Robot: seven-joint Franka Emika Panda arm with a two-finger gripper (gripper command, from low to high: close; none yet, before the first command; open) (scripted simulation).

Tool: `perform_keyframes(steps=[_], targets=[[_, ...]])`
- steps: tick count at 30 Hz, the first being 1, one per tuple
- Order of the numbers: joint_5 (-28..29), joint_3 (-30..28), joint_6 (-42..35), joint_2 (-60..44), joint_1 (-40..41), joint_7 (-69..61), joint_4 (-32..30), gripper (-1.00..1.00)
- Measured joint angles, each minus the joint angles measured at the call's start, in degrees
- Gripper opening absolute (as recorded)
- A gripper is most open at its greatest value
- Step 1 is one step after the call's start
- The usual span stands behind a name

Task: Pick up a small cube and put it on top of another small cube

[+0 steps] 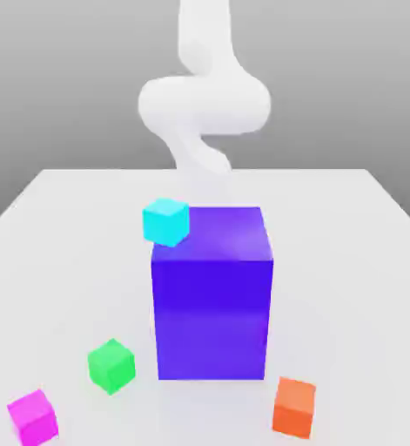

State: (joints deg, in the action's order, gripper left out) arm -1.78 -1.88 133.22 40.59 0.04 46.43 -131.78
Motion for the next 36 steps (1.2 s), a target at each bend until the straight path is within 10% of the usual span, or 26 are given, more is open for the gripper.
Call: perform_keyframes(steps=[34, 35, 36], targets=[[-15.2, -11.3, 24.6, -69.5, 10.8, 11.4, 1.5, 0.0], [-15.7, -10.8, 25.4, -70.7, 11.3, 11.1, 1.8, -1.0], [-15.7, -10.8, 25.4, -70.7, 11.3, 11.1, 1.8, -1.0]])
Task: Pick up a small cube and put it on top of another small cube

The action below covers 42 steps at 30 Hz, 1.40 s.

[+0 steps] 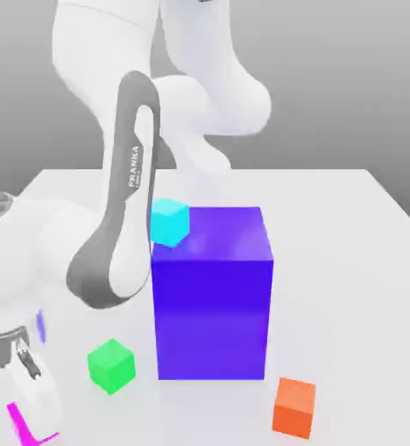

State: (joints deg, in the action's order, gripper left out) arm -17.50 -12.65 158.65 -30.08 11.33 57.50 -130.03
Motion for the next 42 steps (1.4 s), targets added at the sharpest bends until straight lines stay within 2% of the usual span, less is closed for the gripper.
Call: perform_keyframes(steps=[5, 9, 11, 16, 21, 28, 36, 42], targets=[[-0.2, 0.3, 0.4, -0.6, 0.3, -0.2, 0.1, -1.0], [2.7, -2.8, -4.1, 5.5, -2.2, 2.0, -1.3, -1.0], [5.8, -4.3, -6.8, 9.6, -3.3, 2.3, -2.3, -1.0], [16.5, -5.7, -11.5, 19.8, -4.3, -6.2, -4.7, -1.0], [23.3, -5.7, -15.5, 28.6, -4.0, -18.7, -7.3, -1.0], [27.5, -7.4, -18.4, 37.2, -5.1, -40.1, -11.8, -1.0], [27.8, -10.4, -16.4, 40.2, -7.6, -67.7, -18.0, -1.0], [24.8, -11.7, -10.8, 37.4, -11.1, -89.8, -23.2, -1.0]])
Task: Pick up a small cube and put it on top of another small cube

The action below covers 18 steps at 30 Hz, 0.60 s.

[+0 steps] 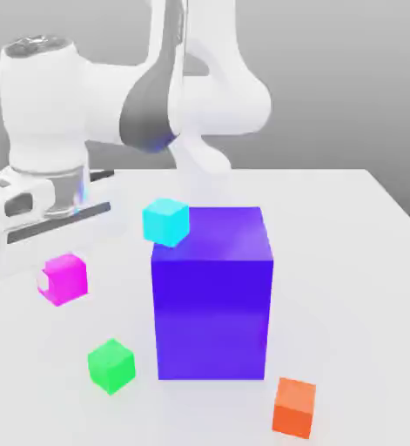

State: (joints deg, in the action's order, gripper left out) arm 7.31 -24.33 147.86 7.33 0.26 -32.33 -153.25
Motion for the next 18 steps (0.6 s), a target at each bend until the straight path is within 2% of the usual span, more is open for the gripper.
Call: perform_keyframes(steps=[5, 10, 11, 18], targets=[[-6.6, 0.4, 7.2, -6.4, -3.3, -14.6, -2.6, -1.0], [-17.4, 4.1, 15.1, -15.6, -1.7, -22.9, -2.2, -1.0], [-18.6, 4.8, 15.8, -16.6, -1.3, -23.8, -2.1, 1.0], [-18.2, 4.7, 15.7, -16.3, -1.3, -23.5, -2.1, 1.0]])
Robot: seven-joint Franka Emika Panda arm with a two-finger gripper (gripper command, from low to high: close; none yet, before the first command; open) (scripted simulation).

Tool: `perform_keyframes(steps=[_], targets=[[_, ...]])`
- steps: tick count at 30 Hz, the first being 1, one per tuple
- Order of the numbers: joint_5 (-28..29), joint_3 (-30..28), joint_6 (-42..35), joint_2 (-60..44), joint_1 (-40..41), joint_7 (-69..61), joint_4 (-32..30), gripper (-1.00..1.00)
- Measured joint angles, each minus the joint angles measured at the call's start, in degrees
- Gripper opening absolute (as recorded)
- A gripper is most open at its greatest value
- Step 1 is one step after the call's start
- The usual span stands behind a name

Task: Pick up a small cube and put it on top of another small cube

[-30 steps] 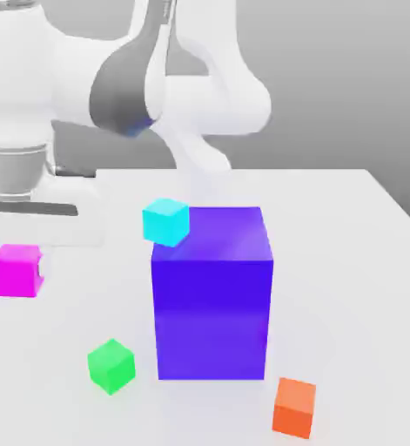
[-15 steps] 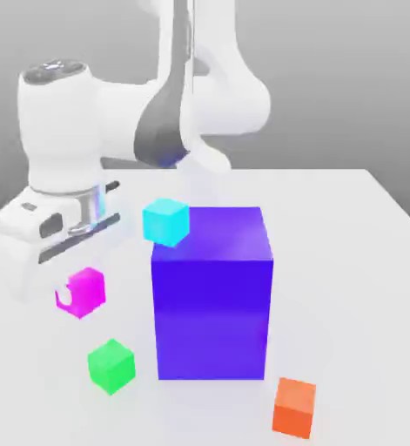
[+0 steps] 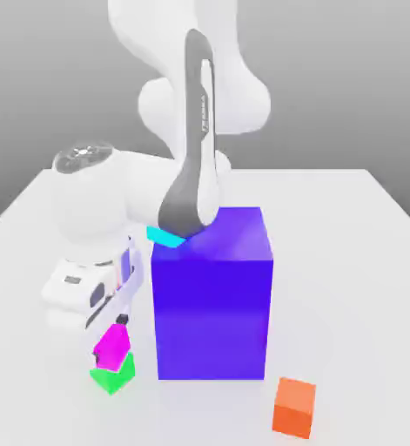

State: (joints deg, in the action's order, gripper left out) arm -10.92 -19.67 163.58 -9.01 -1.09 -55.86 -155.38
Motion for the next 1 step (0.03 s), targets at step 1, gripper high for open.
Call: perform_keyframes(steps=[1], targets=[[1.7, -0.7, -1.0, 1.3, -0.3, 1.2, -0.1, 1.0]])
